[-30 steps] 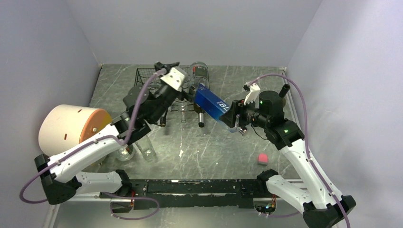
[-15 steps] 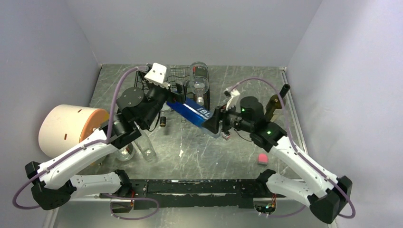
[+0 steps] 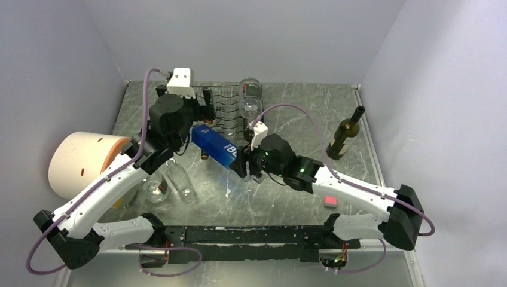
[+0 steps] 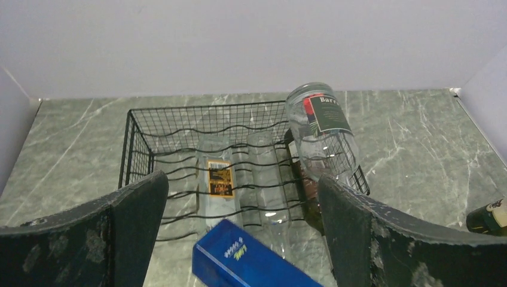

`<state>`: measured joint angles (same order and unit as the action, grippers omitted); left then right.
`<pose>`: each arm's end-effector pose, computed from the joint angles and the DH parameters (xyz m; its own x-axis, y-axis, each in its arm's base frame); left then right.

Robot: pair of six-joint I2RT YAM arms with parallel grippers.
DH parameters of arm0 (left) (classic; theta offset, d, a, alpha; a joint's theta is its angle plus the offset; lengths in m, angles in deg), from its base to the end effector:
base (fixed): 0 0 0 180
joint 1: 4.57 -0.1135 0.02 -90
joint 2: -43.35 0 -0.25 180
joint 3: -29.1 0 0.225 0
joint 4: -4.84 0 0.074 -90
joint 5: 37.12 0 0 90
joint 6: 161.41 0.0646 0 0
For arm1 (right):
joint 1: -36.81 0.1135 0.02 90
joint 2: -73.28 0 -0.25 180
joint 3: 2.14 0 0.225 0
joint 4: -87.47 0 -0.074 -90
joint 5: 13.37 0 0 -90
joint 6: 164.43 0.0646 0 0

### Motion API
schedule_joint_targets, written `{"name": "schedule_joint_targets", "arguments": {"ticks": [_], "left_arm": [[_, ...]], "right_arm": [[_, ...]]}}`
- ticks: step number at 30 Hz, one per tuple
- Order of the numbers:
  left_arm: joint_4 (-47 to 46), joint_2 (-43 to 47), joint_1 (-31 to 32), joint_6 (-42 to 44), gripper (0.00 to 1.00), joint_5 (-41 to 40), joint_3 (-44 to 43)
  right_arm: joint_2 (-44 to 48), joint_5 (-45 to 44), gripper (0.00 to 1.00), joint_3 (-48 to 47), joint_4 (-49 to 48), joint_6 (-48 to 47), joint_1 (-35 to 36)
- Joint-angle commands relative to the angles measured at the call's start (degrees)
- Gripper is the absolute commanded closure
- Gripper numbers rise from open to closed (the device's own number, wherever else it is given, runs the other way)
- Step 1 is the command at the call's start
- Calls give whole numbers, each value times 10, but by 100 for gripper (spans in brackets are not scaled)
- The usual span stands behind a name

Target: Put the wine bottle on the wine rack

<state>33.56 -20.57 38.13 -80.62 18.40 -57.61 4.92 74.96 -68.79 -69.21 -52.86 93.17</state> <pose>0.2042 -0.1387 0.4121 -0.0982 -0.0889 -0.9912 0.1312 0.9862 -0.1015 0.1557 0.2306 0.2805 -0.5185 -0.1159 -0.8472 -0.6741 0.6649 0.3216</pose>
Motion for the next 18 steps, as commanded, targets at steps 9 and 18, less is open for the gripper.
{"name": "schedule_joint_targets", "arguments": {"ticks": [9,18], "left_arm": [[144,39,-91,-94,0,77,-12],[170,20,-170,-113,1,159,-9]], "right_arm": [[-58,-29,100,-51,-210,-2,40],[-150,-93,100,-81,-247,39,66]]}}
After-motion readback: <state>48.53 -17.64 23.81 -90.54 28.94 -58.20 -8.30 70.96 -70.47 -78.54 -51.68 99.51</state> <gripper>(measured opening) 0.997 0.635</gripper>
